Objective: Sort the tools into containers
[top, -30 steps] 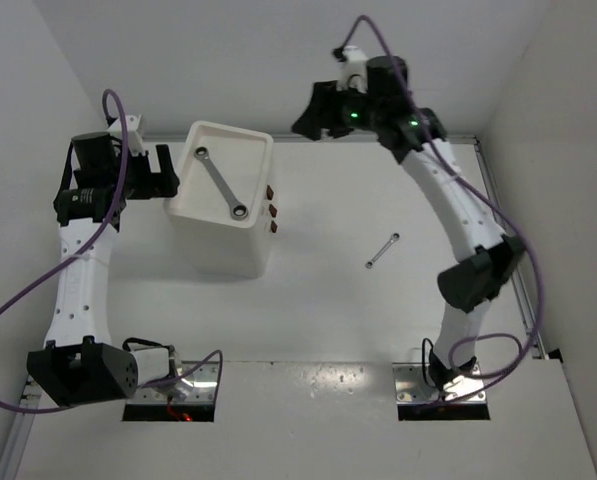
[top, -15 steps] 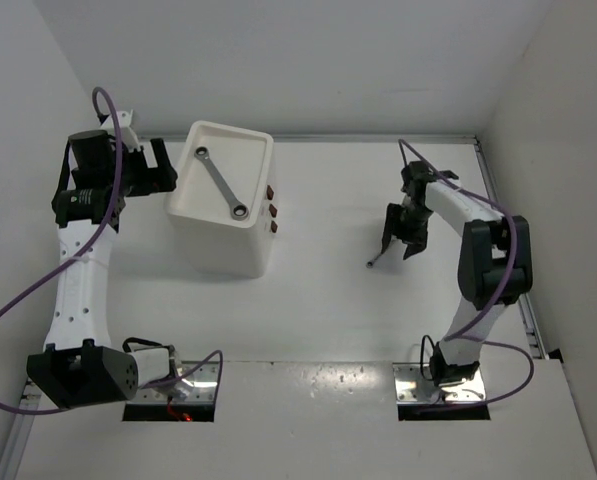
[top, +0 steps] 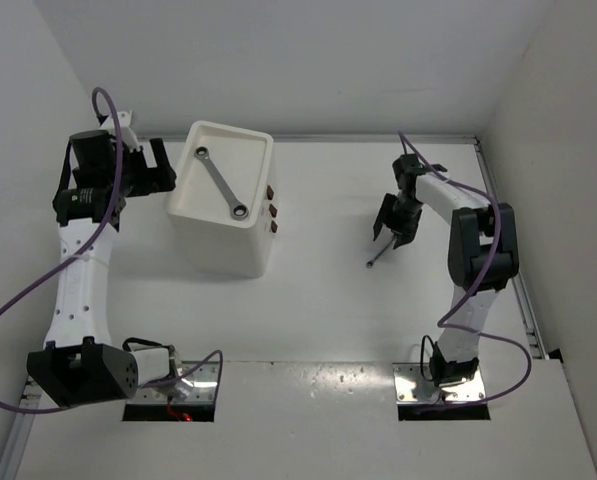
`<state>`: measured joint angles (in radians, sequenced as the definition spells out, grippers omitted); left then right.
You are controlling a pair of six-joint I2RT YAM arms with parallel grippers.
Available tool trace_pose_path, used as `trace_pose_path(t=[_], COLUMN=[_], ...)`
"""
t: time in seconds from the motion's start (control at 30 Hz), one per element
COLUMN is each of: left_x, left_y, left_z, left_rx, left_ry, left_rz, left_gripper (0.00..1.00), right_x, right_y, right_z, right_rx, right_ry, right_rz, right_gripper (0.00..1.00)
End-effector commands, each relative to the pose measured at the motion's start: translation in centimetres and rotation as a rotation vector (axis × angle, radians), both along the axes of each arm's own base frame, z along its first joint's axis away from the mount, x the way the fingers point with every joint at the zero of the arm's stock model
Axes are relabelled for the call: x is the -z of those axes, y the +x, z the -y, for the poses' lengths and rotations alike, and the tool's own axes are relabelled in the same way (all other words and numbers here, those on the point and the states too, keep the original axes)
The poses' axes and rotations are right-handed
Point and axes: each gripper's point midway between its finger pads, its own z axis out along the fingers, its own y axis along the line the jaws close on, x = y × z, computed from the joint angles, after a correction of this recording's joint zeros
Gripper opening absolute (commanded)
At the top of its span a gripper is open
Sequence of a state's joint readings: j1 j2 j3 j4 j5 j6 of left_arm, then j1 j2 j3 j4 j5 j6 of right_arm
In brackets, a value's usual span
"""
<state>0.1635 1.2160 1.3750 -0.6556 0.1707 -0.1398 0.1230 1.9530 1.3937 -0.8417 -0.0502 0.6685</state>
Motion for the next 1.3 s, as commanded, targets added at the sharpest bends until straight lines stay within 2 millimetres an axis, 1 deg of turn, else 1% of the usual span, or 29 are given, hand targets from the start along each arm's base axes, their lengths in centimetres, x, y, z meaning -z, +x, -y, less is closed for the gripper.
trace_pose_path(t=[0.0,0.03,0.1,0.13,0.17,0.2,0.27,0.3,0.33,0.37,0.43,0.47,0.5,0.6,0.67,0.7,0.77,0.8,0.83,0.9,0.93,1.0,1.03,1.07,1.1,1.2,1.23,1.27], left_x=[-0.2,0.0,0.0,0.8,0.6,1.0,1.0,1.0,1.3,1.3,1.3,1.4,1.8,1.8,1.8,2.1,2.1,2.1,2.1,2.1,2.1,2.1,2.1,2.5,2.5,2.5,2.5,2.5], left_y=[0.6,0.6,0.6,0.8,0.9,0.8,0.8,0.8,1.0,1.0,1.0,1.0,0.9,0.9,0.9,1.1,1.1,1.1,1.1,1.1,1.1,1.1,1.1,1.0,1.0,1.0,1.0,1.0], left_z=[-0.5,-0.5,-0.5,-0.5,-0.4,-0.3,-0.1,-0.1,-0.2,-0.2,-0.2,-0.4,-0.6,-0.8,-0.9,-1.1,-1.1,-1.1,-1.1,-1.1,-1.1,-1.1,-1.1,-1.1,-1.1,-1.1,-1.1,-1.1], left_rx=[-0.020,-0.020,-0.020,-0.024,-0.015,-0.015,-0.011,-0.011,-0.011,-0.011,-0.011,-0.021,-0.032,-0.041,-0.049,-0.059,-0.064,-0.064,-0.064,-0.064,-0.064,-0.064,-0.064,-0.064,-0.064,-0.064,-0.064,-0.064], left_ry=[-0.006,-0.006,-0.006,-0.017,-0.021,-0.022,-0.035,-0.035,-0.036,-0.037,-0.037,-0.031,-0.027,-0.022,-0.017,-0.014,-0.023,-0.023,-0.023,-0.023,-0.023,-0.023,-0.023,-0.024,-0.024,-0.024,-0.024,-0.024], left_rz=[0.019,0.019,0.019,-0.001,0.009,-0.002,-0.002,-0.002,-0.011,-0.011,-0.011,-0.011,-0.021,-0.022,-0.023,-0.032,-0.032,-0.032,-0.032,-0.032,-0.032,-0.032,-0.032,-0.041,-0.042,-0.042,-0.042,-0.042], left_gripper=[1.00,1.00,1.00,1.00,1.00,1.00,1.00,1.00,1.00,1.00,1.00,1.00,1.00,1.00,1.00,1.00,1.00,1.00,1.00,1.00,1.00,1.00,1.00,1.00,1.00,1.00,1.00,1.00], right_x=[-0.2,-0.2,0.2,0.5,0.5,0.5,1.2,1.2,1.5,2.1,2.5,2.5,2.9,3.4,3.2,3.5,3.6,3.8,4.1,4.1,4.5,4.5,5.0,4.8,5.2,5.8,6.2,6.2], right_y=[1.0,1.0,1.0,0.9,0.9,0.9,0.8,0.8,0.7,0.2,0.1,0.1,-0.1,0.1,0.4,0.3,0.3,0.0,-0.1,-0.1,-0.2,0.0,-0.1,0.2,0.1,-0.1,-0.3,-0.3], right_z=[0.1,0.4,0.4,0.3,0.3,0.3,0.3,0.3,0.3,0.4,0.4,0.4,0.2,0.2,0.2,0.2,0.4,0.6,0.6,0.6,0.8,0.8,1.0,1.0,1.0,1.2,1.2,1.3], right_rx=[0.056,0.065,0.076,0.086,0.086,0.095,0.095,0.095,0.095,0.095,0.095,0.095,0.094,0.094,0.094,0.094,0.096,0.096,0.096,0.096,0.097,0.098,0.098,0.099,0.098,0.099,0.098,0.089], right_ry=[-0.007,-0.007,-0.006,-0.006,-0.006,-0.005,-0.008,-0.008,-0.010,-0.013,-0.015,-0.015,-0.008,-0.010,-0.008,-0.010,-0.022,-0.032,-0.034,-0.034,-0.047,-0.046,-0.058,-0.057,-0.059,-0.072,-0.074,-0.075], right_rz=[0.013,0.013,0.003,-0.007,-0.007,-0.008,-0.028,-0.028,-0.038,-0.059,-0.068,-0.069,-0.083,-0.094,-0.084,-0.094,-0.092,-0.100,-0.109,-0.109,-0.118,-0.109,-0.119,-0.110,-0.120,-0.137,-0.149,-0.149], right_gripper=[0.56,0.56,0.56,0.56,0.55,0.55,0.53,0.52,0.51,0.51,0.51,0.51,0.51,0.51,0.49,0.49,0.47,0.47,0.42,0.40,0.38,0.38,0.38,0.38,0.38,0.34,0.34,0.30])
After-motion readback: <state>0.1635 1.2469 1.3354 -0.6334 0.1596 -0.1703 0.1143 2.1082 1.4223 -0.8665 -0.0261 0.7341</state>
